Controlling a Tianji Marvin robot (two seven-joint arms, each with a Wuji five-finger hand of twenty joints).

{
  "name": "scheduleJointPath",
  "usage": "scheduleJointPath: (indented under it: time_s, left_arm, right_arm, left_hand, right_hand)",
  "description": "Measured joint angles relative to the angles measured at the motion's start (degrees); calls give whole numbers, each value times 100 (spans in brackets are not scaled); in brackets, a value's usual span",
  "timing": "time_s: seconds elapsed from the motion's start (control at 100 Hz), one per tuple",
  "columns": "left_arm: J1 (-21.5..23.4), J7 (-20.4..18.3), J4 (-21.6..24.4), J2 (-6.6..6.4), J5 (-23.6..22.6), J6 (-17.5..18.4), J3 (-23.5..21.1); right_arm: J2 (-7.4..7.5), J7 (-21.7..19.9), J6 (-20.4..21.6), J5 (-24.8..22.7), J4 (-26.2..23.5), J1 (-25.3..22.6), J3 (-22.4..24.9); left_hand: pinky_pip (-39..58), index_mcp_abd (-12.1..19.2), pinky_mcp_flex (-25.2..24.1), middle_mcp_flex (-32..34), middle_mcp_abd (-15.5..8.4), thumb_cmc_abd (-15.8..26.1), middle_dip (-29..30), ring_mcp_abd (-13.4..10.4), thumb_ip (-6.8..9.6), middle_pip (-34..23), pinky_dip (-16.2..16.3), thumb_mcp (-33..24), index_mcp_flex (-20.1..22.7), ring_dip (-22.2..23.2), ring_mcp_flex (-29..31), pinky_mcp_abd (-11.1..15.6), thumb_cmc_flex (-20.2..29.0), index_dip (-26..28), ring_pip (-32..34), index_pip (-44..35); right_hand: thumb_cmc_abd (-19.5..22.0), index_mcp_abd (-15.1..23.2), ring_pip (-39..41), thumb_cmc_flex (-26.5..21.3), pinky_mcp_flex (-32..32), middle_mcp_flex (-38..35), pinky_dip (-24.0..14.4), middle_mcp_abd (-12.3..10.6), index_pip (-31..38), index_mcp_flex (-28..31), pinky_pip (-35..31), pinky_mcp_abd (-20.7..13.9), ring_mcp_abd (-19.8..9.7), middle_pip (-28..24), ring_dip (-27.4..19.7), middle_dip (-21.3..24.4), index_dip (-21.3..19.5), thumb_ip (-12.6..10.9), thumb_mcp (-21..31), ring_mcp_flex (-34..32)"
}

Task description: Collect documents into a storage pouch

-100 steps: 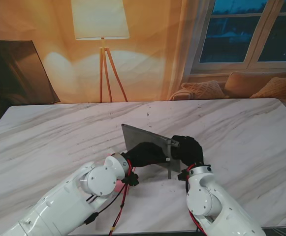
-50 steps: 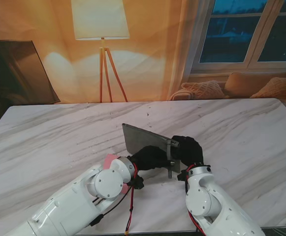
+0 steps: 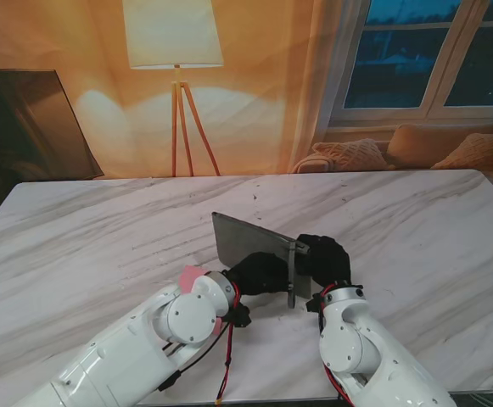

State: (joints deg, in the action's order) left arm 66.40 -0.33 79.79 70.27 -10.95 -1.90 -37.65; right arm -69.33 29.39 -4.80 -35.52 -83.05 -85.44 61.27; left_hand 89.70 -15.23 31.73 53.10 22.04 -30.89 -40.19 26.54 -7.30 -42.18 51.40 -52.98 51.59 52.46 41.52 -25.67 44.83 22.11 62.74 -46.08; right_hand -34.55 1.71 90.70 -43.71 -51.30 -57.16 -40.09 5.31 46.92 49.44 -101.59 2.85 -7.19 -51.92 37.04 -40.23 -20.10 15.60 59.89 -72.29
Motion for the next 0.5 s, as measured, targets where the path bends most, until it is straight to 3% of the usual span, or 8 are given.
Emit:
scheduleJointPath:
  time_s: [0.04, 0.13, 0.22, 0.31, 0.5]
  left_arm:
    - [0, 0, 0, 1, 14, -16, 1]
    - [0, 2, 0, 5, 24, -37, 1]
    - [4, 25, 0, 11, 52, -36, 0]
    - [27, 76, 0, 28, 77, -32, -14]
    - [44, 357, -22, 80, -166, -83, 17]
  right_arm:
    - [-1, -1, -9, 12, 0, 1, 0]
    - [-1, -2, -11, 12, 0, 3, 0]
    - [-2, 1, -11, 2, 7, 7, -2]
    - [-2, 47, -30, -52, 28, 20, -20]
    - [-1, 143, -121, -210, 38, 31, -63]
  left_hand:
    - [0, 9, 0, 0, -3, -1, -64, 0, -92, 0, -1, -65, -78, -2, 0, 0, 65, -38, 0, -28]
    - [0, 13, -2, -1, -7, 11, -112, 0, -85, 4, -7, -20, -95, -4, 0, 0, 75, -63, 0, -71]
    - [0, 11, -12, -3, -4, 330, 21, 0, -79, 4, -9, 501, -91, -34, -2, 0, -522, -52, 0, 151]
    - [0, 7, -12, -2, 2, 710, 24, 1, 174, -1, -9, 969, 121, -61, -3, -1, -931, 254, 0, 315]
    - [391, 18, 324, 232, -15, 835, -240, -13, 168, -600, -9, 1392, 111, 145, 305, -37, -1081, 989, 443, -336]
  right_hand:
    - [6, -3, 0, 0, 0, 0, 1, 0, 0, 0, -1, 0, 0, 0, 0, 0, -1, 0, 0, 0]
    - [37, -17, 0, 0, 0, 1, 4, 1, 0, -3, -1, 0, 0, -1, 1, 0, -2, 0, -1, 0]
    - [38, -20, 1, 0, 0, 1, 12, 2, 0, -3, -2, 0, 0, -3, 1, 0, -2, 0, -2, 0]
    - [39, -23, 1, 0, 0, 1, 14, 11, 0, -4, -6, 0, 0, -7, 1, 0, -3, 0, -2, 0]
    - [40, -61, 93, 0, -108, 1, 118, 37, 0, -4, -33, 54, 7, -29, 86, 3, -3, 0, -2, 0]
